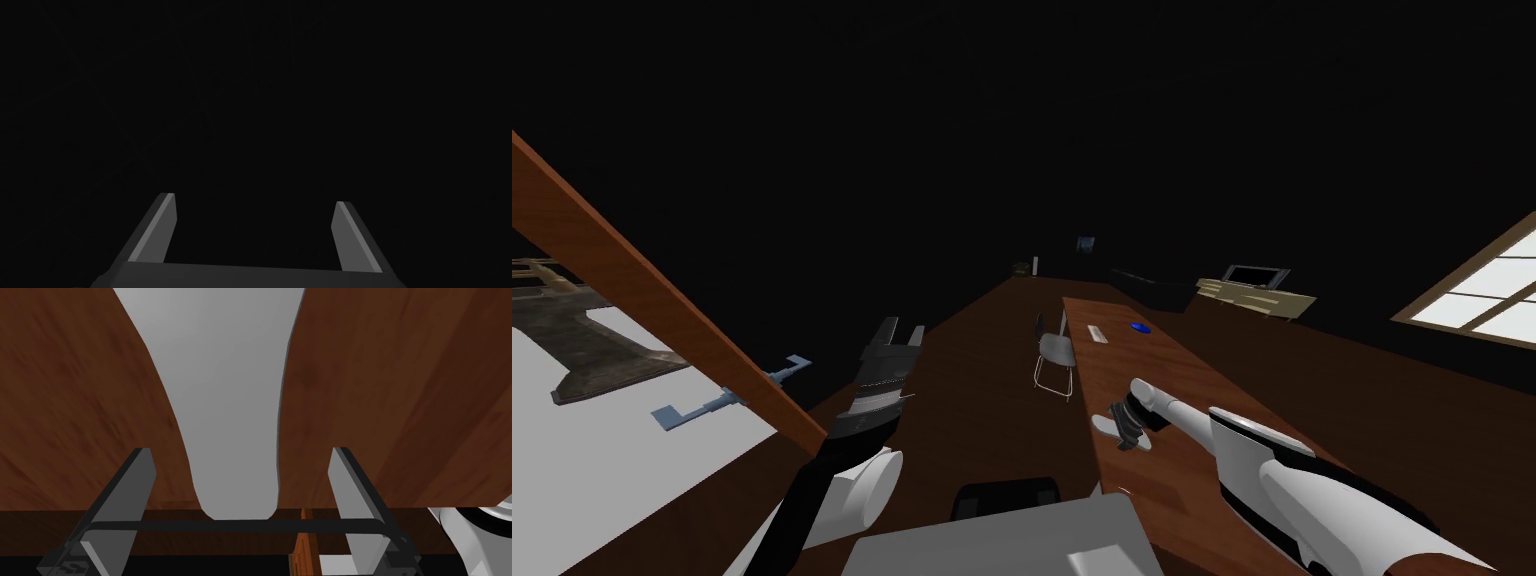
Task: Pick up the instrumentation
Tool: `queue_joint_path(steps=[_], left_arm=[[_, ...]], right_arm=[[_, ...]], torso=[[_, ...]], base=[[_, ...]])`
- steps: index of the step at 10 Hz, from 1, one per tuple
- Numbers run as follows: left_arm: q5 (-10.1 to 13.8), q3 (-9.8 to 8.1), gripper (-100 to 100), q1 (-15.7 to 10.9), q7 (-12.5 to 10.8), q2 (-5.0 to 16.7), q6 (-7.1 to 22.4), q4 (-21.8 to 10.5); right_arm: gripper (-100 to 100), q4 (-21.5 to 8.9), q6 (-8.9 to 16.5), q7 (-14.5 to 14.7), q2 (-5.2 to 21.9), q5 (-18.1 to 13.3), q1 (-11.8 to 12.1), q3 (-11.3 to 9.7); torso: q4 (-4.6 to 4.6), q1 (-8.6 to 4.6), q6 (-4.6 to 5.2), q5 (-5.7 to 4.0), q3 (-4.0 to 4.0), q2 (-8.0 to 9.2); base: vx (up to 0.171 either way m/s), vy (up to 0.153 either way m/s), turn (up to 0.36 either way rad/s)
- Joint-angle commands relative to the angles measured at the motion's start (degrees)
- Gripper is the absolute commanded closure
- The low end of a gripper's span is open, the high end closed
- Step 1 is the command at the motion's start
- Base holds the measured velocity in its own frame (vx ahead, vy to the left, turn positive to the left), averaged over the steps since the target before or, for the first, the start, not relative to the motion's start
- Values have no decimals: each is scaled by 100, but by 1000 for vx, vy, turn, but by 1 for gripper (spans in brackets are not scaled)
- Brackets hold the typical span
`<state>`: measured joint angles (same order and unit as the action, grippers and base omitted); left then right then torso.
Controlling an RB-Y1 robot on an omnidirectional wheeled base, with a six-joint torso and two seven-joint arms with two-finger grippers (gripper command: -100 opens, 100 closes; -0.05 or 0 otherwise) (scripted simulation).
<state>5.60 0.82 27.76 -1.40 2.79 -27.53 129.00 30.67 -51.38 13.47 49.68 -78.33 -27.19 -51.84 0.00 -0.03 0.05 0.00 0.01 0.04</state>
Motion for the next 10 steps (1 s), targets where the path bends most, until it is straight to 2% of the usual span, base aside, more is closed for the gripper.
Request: queue_joint_path(steps=[1,2,3,4,5,6,7,8,9,10], left_arm=[[0,0,0,0,0,0,0,0],[0,1,0,0,0,0,0,0],[0,0,0,0,0,0,0,0],[0,0,0,0,0,0,0,0],[0,0,0,0,0,0,0,0],[0,0,0,0,0,0,0,0],[0,0,0,0,0,0,0,0],[0,0,0,0,0,0,0,0],[0,0,0,0,0,0,0,0],[0,0,0,0,0,0,0,0]], right_arm=[[-100,286,17,10,80,-168,286,286],[-100,313,17,10,80,-168,439,437],[-100,313,17,10,80,-168,488,487],[-100,489,15,90,115,-323,749,713],[-100,489,15,90,115,-323,930,868],[-100,489,15,90,115,-323,946,983],[-100,664,14,171,150,-477,1175,1192],[-100,664,14,171,150,-477,1347,1357],[-100,664,14,171,150,-477,1403,1478],[-100,840,13,251,185,-632,1662,1672]], torso=[[0,0,0,0,0,0],[-2,9,-4,1,-5,-9],[-3,9,0,2,-7,-13],[-2,5,2,1,-5,-8],[-2,8,-3,2,-7,-12],[-3,8,0,2,-8,-13],[-2,5,1,2,-4,-7],[-2,6,-6,-3,-7,-13],[-4,4,-6,-6,-10,-17],[-6,0,-6,-13,-11,-15]], base=[[33,23,164],[43,24,121],[20,8,-7],[37,21,126],[38,19,122],[15,10,2],[34,15,117],[38,15,101],[19,10,23],[33,20,172]])
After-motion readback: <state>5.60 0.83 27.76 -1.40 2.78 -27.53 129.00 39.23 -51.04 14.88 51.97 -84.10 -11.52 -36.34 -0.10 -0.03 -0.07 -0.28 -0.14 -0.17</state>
